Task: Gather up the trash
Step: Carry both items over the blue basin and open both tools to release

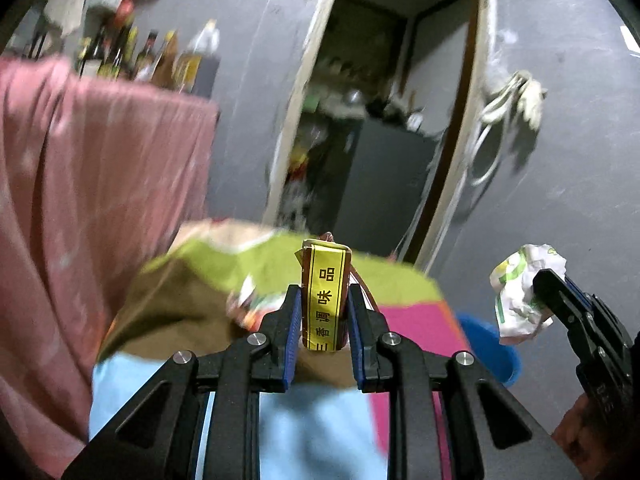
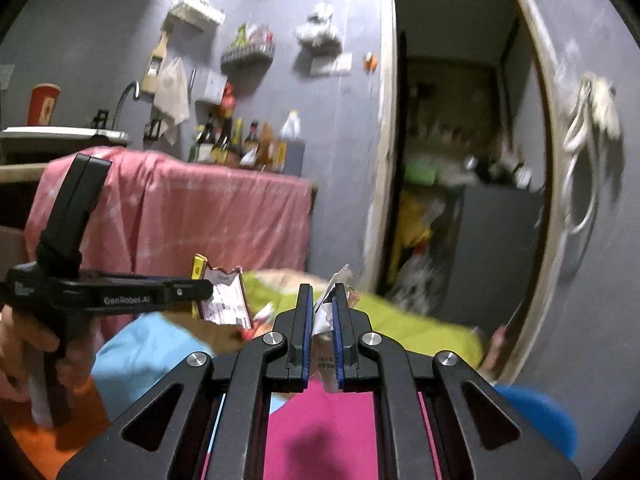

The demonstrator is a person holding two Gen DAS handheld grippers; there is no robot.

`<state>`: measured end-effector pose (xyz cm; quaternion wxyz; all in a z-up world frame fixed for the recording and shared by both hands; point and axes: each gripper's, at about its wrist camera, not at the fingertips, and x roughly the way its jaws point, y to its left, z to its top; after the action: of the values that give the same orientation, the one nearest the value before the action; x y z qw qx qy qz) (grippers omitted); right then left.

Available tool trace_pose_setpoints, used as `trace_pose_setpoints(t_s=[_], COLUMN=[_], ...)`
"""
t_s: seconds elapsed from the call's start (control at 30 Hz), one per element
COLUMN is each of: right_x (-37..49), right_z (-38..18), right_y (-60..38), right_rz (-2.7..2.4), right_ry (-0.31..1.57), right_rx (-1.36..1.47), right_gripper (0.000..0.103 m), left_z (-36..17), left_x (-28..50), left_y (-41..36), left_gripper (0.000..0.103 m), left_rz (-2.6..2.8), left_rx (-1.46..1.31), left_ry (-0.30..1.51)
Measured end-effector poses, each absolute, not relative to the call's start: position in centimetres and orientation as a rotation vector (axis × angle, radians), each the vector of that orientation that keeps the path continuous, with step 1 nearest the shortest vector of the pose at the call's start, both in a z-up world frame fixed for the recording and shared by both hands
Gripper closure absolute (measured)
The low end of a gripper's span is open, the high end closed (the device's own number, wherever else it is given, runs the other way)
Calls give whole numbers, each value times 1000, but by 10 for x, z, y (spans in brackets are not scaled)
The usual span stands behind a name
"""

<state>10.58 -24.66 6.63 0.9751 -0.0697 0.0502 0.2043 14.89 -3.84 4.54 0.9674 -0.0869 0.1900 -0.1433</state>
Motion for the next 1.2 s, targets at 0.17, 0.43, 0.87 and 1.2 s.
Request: trace_pose_setpoints(t_s=[0.17, 0.43, 0.87, 1.2], right_x=[94, 87, 97, 139], right_z=[99, 130, 118, 53], right_y=[-269, -319, -419, -468], right_rz=[298, 165, -19, -50], right_ry=[-37, -174, -164, 69], right_rx=[-140, -160, -153, -5], right_gripper=[96, 96, 96, 95], left_z=[76, 106, 97, 36], left_x=[142, 134, 145, 213], left_y=[-68, -130, -233, -291], left_gripper=[85, 84, 84, 84], left_rz=[-333, -418, -494, -569], left_rx=[-168, -143, -127, -76], left_ry=[213, 19, -61, 301])
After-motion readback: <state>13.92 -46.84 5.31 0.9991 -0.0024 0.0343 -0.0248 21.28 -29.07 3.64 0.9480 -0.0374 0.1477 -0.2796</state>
